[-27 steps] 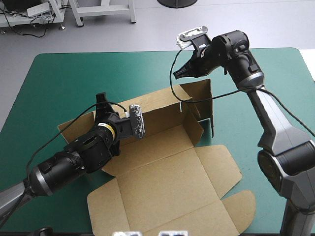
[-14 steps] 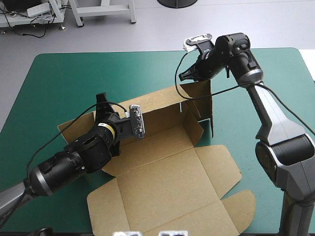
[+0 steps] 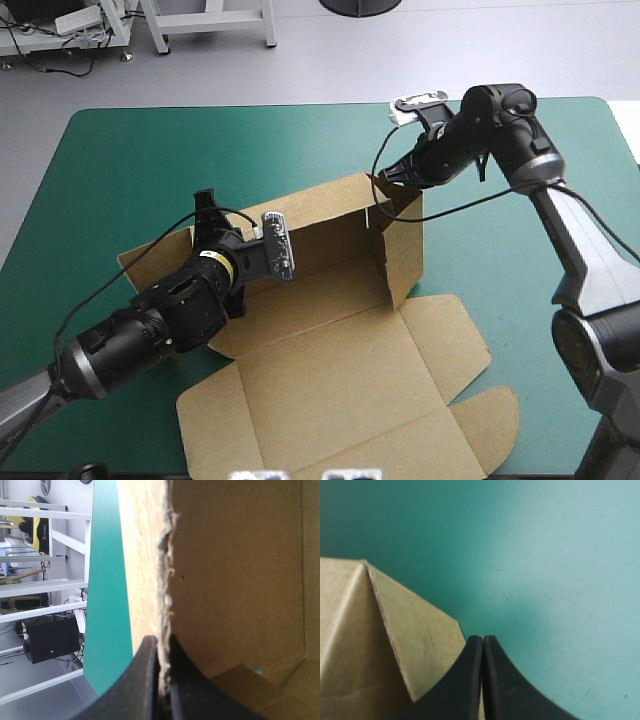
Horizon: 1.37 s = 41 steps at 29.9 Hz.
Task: Fold the box
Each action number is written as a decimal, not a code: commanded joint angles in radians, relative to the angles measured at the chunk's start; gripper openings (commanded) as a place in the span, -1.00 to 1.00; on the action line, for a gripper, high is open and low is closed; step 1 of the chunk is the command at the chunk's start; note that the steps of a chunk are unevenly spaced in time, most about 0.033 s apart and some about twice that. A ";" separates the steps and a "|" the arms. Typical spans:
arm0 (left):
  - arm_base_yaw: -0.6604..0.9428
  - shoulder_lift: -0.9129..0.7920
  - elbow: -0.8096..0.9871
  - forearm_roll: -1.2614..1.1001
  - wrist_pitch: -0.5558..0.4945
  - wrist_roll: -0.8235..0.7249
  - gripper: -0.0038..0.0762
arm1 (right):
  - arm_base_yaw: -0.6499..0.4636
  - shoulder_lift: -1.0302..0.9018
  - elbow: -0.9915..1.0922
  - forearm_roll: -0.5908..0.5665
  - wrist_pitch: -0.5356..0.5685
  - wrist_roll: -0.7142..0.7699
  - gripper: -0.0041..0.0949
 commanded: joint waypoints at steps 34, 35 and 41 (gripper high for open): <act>-0.011 -0.022 -0.021 -0.017 -0.046 -0.024 -0.92 | -0.174 -0.439 0.907 0.945 -0.487 -1.126 -0.93; -0.011 -0.022 -0.021 -0.017 -0.046 -0.024 -0.92 | -0.174 -0.439 0.907 0.947 -0.475 -1.135 -0.93; -0.011 -0.022 -0.021 -0.017 -0.046 -0.024 -0.92 | -0.174 -0.439 0.896 0.938 -0.422 -1.149 -0.91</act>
